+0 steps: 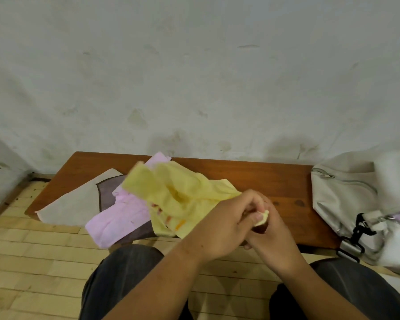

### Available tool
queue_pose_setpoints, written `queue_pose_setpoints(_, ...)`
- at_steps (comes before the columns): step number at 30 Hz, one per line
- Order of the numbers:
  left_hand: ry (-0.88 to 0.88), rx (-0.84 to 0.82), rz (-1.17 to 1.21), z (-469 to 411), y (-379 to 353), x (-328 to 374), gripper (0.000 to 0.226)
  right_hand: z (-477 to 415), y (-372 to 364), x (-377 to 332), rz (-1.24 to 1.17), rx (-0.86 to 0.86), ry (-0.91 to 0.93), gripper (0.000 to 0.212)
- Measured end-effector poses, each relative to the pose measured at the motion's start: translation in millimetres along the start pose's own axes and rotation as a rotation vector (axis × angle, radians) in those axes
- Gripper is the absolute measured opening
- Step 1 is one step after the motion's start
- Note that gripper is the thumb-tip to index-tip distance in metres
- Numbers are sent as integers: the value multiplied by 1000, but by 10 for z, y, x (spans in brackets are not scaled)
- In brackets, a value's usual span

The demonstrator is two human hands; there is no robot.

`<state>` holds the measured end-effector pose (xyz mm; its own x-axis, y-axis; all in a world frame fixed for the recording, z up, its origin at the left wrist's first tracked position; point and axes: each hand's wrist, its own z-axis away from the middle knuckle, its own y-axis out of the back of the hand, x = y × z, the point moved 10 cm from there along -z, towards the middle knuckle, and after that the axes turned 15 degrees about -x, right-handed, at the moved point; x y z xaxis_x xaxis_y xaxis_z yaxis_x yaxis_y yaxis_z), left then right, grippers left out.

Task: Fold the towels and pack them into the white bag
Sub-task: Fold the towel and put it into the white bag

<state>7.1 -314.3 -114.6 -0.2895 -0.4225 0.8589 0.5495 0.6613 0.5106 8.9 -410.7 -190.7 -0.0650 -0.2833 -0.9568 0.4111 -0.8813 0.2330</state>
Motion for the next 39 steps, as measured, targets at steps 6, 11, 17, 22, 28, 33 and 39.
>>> queue_pose_setpoints(6, 72, 118, -137, 32, 158, -111, 16, 63, 312, 160, -446, 227, -82, 15)
queue_pose_setpoints(11, 372, 257, -257, 249, 557, -585, 19, 349, 960, 390, -451, 688, -88, 28)
queue_pose_setpoints(17, 893, -26, -410, 536, 439, -1445, 73, 401, 942, 325, -450, 656, -66, 34)
queue_pose_setpoints(22, 913, 3, -424, 649, 766, -1800, 69, 389, 937, 308, -435, 584, -67, 33)
queue_pose_setpoints(28, 923, -37, -391, 894, 1325, -2091, 66, 293, 808, 204, -325, 404, -101, 49)
queue_pose_setpoints(33, 811, 70, -343, 894, 1395, -2144, 62, 205, 636, 194, -74, 269, -161, 79)
queue_pose_setpoints(39, 793, 133, -320, 889, 1432, -2135, 57, 140, 453, 252, 422, 188, -194, 94)
